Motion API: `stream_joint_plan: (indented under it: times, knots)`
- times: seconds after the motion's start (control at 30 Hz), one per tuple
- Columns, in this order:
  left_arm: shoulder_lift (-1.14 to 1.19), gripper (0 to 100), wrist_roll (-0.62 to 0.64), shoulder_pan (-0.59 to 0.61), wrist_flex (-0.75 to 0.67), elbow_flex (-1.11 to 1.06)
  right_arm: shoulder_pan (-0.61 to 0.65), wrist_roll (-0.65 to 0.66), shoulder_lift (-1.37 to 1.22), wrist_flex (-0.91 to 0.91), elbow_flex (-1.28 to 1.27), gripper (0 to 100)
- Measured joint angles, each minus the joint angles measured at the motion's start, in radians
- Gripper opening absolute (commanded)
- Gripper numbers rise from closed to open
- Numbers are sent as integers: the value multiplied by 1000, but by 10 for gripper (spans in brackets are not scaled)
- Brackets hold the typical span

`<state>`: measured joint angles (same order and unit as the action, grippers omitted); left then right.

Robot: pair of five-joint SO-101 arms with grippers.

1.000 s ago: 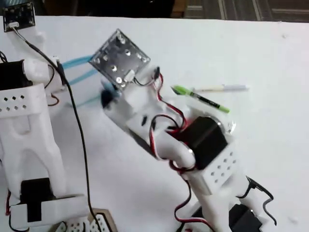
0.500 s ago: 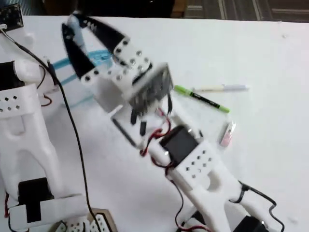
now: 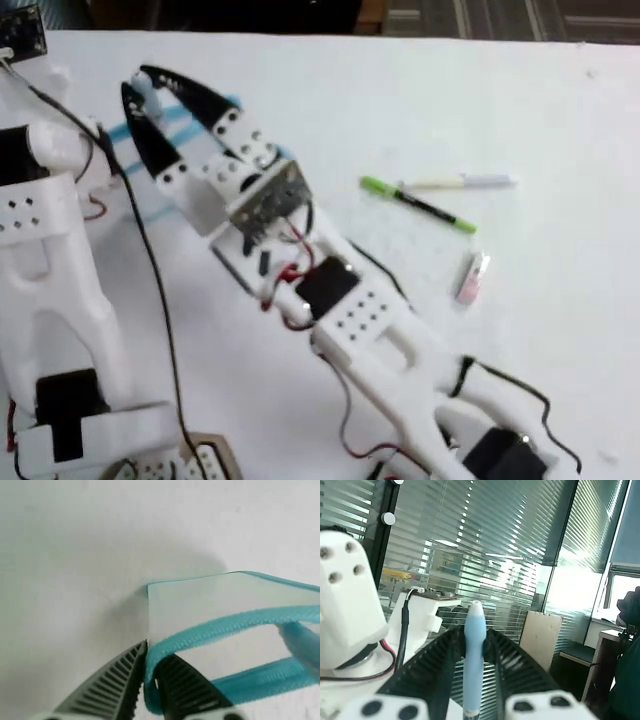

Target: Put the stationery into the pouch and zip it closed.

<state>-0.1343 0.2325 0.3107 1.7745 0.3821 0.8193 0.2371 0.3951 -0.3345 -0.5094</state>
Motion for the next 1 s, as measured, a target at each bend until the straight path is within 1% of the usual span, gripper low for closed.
stream_joint_plan:
  times: [0.13,0.2,0.3,0.33,0.5,0.7,0.77,0.83,1.0]
  knots:
    - [0,23,0,0,0,0,-3,0,-71,-2,-12,35]
    - [0,23,0,0,0,0,-5,0,-94,43,-14,108]
    - [0,23,0,0,0,0,-2,0,-110,118,-17,255]
    - [0,23,0,0,0,0,-2,0,-109,135,-17,283]
    - [0,23,0,0,0,0,-3,0,-97,172,-17,280]
    - [0,23,0,0,0,0,-9,0,35,184,-17,280]
    - [0,23,0,0,0,0,-48,0,84,241,-9,280]
    - [0,23,0,0,0,0,-120,0,106,334,29,280]
    - [0,23,0,0,0,0,-374,0,97,664,195,281]
